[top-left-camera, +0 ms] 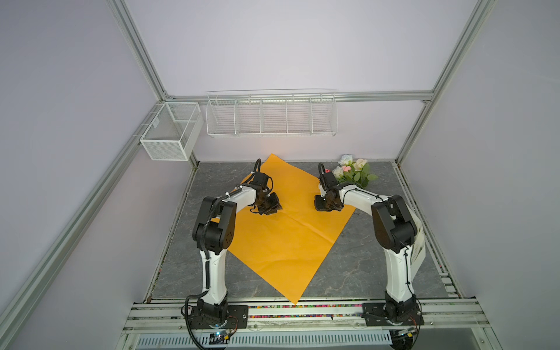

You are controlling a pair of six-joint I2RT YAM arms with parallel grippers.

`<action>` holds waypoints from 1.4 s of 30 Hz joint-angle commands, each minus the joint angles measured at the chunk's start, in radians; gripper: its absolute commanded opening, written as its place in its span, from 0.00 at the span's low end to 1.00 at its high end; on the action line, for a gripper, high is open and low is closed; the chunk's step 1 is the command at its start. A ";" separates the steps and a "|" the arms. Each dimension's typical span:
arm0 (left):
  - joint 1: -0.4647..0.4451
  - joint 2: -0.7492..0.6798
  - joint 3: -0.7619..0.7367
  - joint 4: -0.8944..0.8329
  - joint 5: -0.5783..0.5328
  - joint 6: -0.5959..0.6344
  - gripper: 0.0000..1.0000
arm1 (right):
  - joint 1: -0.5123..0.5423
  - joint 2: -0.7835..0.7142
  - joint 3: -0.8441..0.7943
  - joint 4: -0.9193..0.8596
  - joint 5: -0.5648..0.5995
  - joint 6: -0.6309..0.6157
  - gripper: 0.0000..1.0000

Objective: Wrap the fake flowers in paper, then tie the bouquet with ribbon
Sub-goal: 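Move the right gripper to the rose stems while the left holds the sheet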

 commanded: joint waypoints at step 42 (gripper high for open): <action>0.016 -0.508 -0.417 0.145 0.075 0.038 0.38 | -0.607 0.165 0.348 -0.338 -0.265 -0.447 0.48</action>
